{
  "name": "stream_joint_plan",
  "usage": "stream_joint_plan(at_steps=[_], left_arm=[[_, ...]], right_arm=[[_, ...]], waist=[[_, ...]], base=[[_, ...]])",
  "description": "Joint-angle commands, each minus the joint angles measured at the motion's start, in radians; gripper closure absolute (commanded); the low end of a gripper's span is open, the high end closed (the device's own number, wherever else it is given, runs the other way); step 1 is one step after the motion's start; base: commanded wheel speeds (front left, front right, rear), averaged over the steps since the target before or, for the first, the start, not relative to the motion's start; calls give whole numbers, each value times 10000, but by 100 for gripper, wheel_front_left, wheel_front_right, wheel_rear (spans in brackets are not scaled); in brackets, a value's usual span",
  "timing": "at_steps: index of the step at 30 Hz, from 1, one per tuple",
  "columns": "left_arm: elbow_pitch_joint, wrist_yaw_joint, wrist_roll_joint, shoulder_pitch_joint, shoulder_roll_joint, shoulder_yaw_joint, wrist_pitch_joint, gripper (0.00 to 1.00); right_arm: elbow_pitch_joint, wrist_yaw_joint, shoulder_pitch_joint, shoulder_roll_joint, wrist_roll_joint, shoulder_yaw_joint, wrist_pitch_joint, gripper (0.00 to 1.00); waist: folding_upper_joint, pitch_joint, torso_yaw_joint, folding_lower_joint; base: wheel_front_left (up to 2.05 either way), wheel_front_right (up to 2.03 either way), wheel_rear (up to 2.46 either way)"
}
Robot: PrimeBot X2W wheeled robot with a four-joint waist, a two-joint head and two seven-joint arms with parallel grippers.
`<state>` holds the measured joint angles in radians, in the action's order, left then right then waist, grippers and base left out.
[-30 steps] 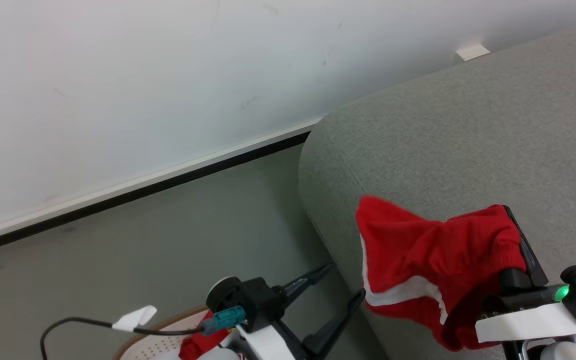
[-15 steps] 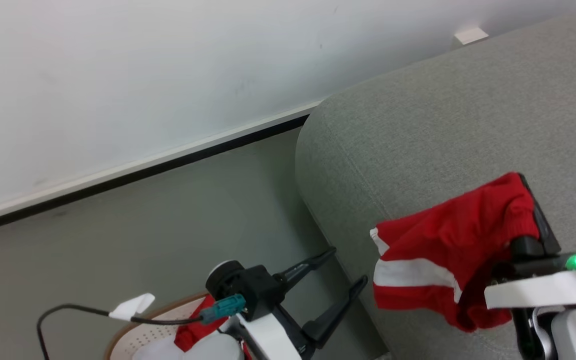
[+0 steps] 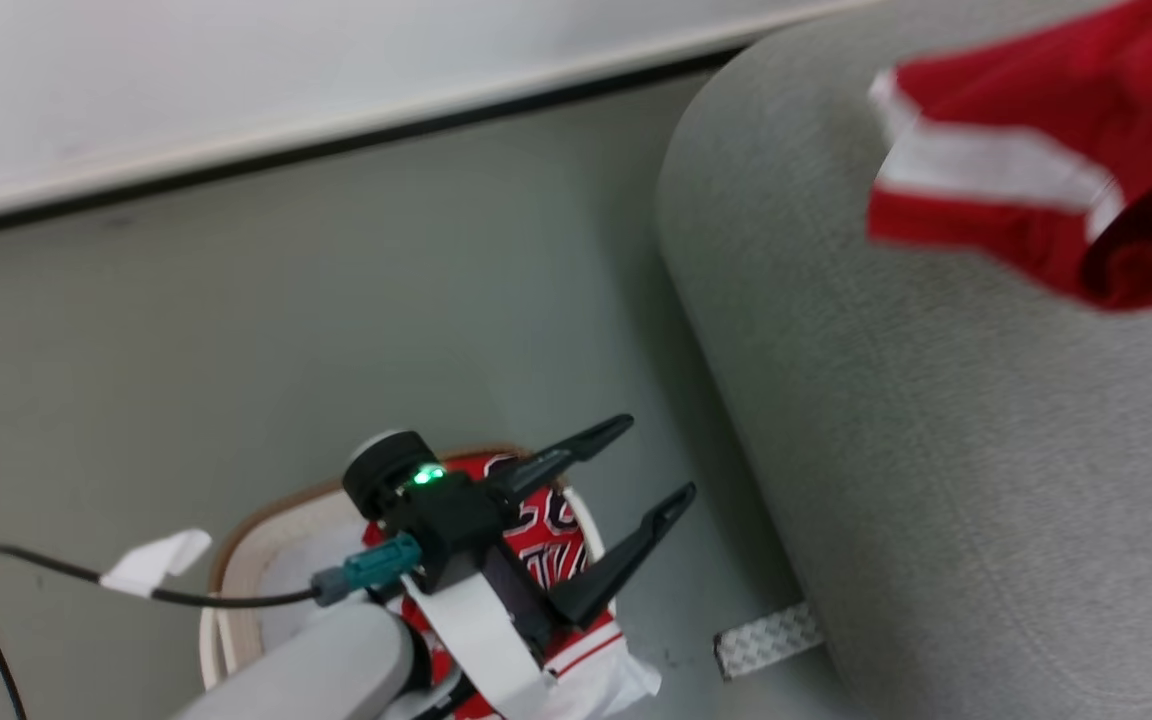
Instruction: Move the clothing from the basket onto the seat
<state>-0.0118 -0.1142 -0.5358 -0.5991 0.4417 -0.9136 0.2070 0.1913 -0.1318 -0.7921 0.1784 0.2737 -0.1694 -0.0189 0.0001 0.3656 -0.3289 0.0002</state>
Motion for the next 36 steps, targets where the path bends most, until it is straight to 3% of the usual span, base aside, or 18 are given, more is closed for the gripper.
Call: stream_joint_plan(at_steps=[1, 8, 14, 19, 25, 26, 27, 28, 29, 36], left_arm=[[61, -24, 88, -124, 140, 58, -5, 0], [936, -68, 199, -549, 879, 236, -61, 0], [1116, -62, 169, -696, 1067, 324, -1, 0], [1109, -74, 149, -716, 1250, 352, 74, 0], [976, -53, 151, -575, 1254, 304, 176, 0], [948, -46, 128, -542, 1236, 295, 185, 0], [908, -35, 92, -516, 1218, 293, 202, 0], [865, -25, 56, -491, 1190, 298, 217, 0], [812, -11, 25, -460, 1164, 295, 236, 0], [204, 92, -216, -156, 757, 157, 319, 0]], right_arm=[[30, 22, -199, 47, -165, -58, 7, 100], [1028, 22, -2034, 799, -1471, -2106, 587, 100], [2097, 22, -2161, 1005, -2799, -3137, 906, 100], [3051, 23, -1647, 877, -3937, -3164, 2203, 100], [3174, 23, -1444, 390, -4149, -3487, 4179, 98], [3097, 23, -1367, 315, -4190, -3463, 4296, 76], [3010, 23, -1299, 266, -4231, -3456, 4383, 61], [2939, 23, -1238, 232, -4270, -3452, 4438, 20], [2855, 23, -1173, 173, -4301, -3433, 4566, 0], [2619, 23, -458, 290, -4268, -2705, 5416, 0]], waist=[[-1, 779, 490, -2], [-1, 2266, 1147, -2], [-1, 2781, 1395, -2], [-1, 3096, 1496, -2], [-1, 3017, 1538, -2], [-1, 2958, 1541, -2], [-1, 2883, 1540, -2], [-1, 2795, 1535, -2], [-1, 2688, 1523, -2], [-1, 1369, 1450, -2]], base=[[0, 0, 0], [0, 0, 0], [0, 0, 0], [0, 0, 0], [0, 0, 0], [0, 0, 0], [0, 0, 0], [0, 0, 0], [0, 0, 0], [0, 0, 0]])
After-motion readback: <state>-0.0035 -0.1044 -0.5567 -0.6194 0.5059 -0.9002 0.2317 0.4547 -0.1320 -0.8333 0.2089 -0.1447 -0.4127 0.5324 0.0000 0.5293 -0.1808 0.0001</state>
